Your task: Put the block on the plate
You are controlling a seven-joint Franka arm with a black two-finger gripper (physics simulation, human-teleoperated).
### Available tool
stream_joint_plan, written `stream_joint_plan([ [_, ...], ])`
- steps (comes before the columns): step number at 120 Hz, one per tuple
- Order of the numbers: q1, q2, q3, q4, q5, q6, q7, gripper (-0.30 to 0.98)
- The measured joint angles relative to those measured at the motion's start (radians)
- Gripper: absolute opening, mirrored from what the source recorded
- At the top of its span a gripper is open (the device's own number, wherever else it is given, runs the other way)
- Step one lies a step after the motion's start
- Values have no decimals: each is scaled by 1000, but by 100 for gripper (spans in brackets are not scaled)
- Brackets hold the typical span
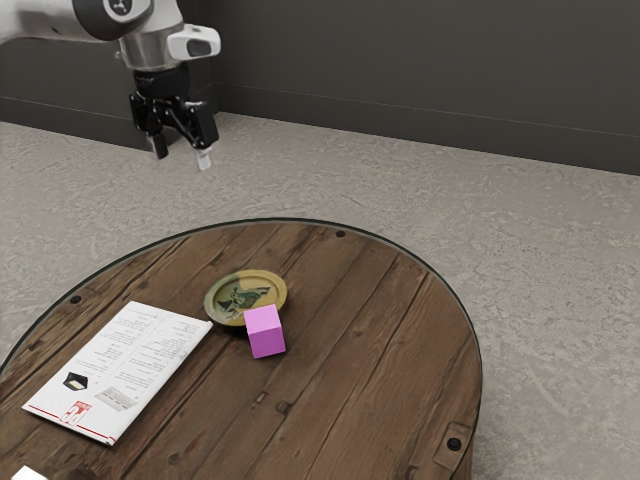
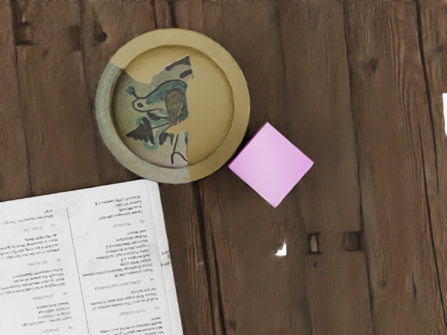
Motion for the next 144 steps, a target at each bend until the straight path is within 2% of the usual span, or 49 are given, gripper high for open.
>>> stream_joint_plan([
  [16, 0, 13, 4, 15, -15, -12, -17, 69],
  [25, -6, 71, 0, 78, -27, -30, -51, 69],
  [33, -50, 126, 8, 99, -33, -40, -89, 69],
  [45, -179, 205, 141, 148, -50, -54, -149, 69],
  [54, -278, 252, 279, 157, -83, -60, -194, 69],
  [64, -312, 302, 328, 155, -111, -47, -245, 69],
  [79, -321, 339, 339, 87, -150, 20, -319, 69],
  [96, -322, 267, 321, -130, -162, 166, -387, 69],
  [112, -323, 238, 295, -251, -164, 302, -439, 69],
  [144, -323, 242, 271, -332, -170, 460, -573, 69],
])
